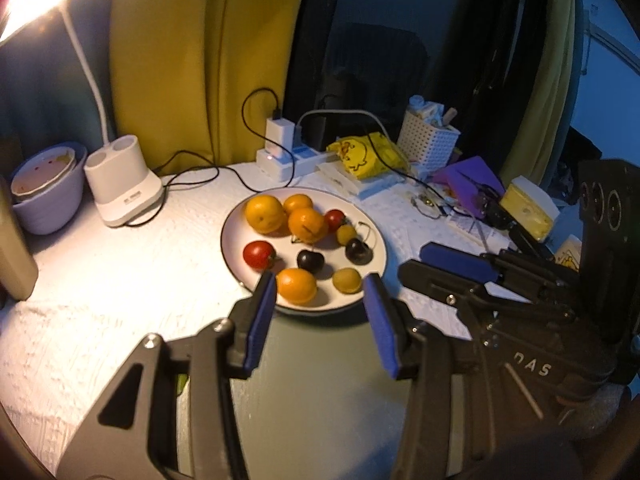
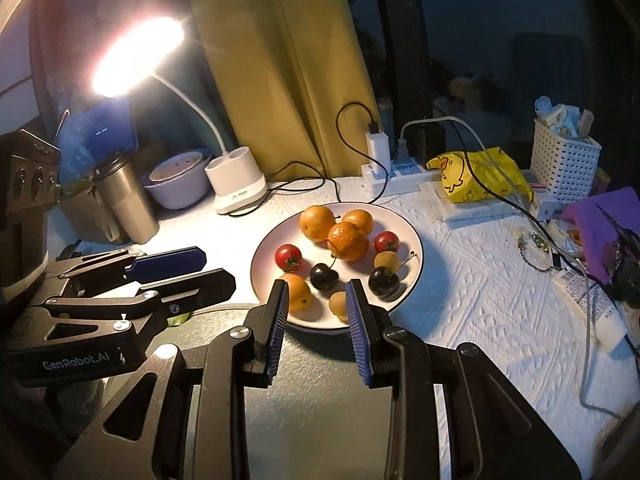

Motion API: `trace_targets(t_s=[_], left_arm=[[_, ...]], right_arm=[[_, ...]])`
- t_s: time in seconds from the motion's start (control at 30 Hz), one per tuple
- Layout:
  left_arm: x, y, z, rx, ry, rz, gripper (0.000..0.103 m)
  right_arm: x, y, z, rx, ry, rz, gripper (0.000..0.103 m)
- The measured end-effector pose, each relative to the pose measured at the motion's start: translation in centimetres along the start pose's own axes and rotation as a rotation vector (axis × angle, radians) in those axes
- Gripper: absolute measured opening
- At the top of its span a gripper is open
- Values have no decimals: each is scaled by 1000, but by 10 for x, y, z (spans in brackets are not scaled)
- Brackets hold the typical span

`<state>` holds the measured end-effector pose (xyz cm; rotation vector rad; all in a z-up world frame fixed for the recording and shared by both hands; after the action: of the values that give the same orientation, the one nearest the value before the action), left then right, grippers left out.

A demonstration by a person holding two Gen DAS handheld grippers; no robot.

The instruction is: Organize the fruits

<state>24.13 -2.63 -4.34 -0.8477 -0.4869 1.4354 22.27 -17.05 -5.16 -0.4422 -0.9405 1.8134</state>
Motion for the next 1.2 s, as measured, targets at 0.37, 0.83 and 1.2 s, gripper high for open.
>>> trace_targets(t_s=[0.37,0.83,1.2], left_arm=[[0,21,37,-35,3,7,47],[-2,42,90,-95,-13,4,48],[-19,35,144,-194,-6,-35,68]], right_arm=[[22,10,33,-18,23,31,32],[56,30,72,-40,38,77,32],[77,21,121,-130,70,119,32]])
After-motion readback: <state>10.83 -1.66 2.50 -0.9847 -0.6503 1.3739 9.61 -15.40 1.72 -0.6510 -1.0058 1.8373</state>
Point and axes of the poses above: each gripper's, at about its wrist camera, not at the fingertips, and z roughly against the way its jaws point, x to its left, y to its underside, the point moved 5 cm from there along -z, roughly the way its jaws point, and after that the axes turned 2 degrees about -y, right-handed, at the moved point
